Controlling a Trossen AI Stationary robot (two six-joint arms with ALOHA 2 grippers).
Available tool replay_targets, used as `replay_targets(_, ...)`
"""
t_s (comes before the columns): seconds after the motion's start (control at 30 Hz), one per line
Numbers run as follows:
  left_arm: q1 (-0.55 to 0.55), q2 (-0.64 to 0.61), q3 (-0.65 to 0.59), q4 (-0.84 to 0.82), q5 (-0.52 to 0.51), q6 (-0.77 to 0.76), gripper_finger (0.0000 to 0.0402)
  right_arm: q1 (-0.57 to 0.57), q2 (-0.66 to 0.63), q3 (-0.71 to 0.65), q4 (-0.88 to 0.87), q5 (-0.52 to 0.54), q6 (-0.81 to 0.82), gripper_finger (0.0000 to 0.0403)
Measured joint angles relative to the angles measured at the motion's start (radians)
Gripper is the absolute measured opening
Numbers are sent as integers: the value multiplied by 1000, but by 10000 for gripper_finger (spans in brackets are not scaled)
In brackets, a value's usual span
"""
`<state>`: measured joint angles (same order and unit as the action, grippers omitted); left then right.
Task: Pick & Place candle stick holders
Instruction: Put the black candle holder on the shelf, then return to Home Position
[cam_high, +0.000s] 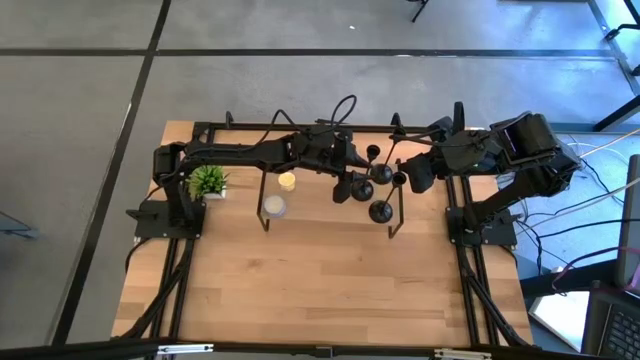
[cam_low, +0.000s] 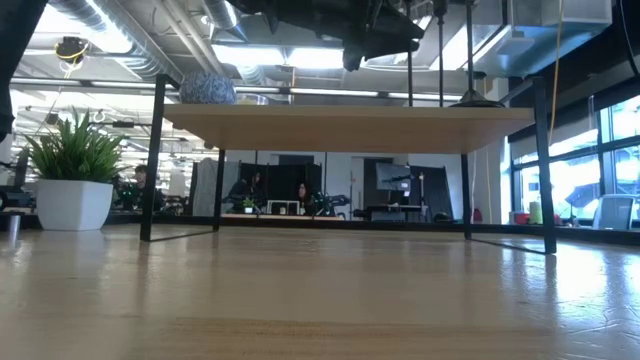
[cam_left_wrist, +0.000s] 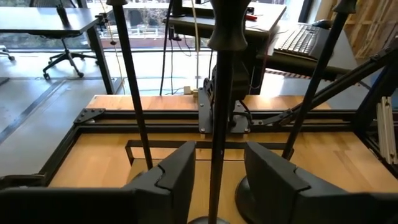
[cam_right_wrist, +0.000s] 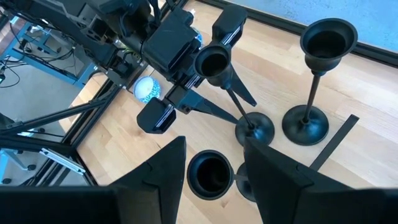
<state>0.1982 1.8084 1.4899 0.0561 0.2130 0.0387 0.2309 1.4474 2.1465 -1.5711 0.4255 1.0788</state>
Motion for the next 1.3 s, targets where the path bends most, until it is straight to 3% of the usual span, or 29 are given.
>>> replay_targets(0.9, 0, 0, 1, 0, 58, -18, 114, 0, 0, 0, 0, 0, -6, 167)
replay_targets(1.3, 7, -18, 3, -10, 37, -9, 137, 0, 0, 0, 0, 0, -10, 167)
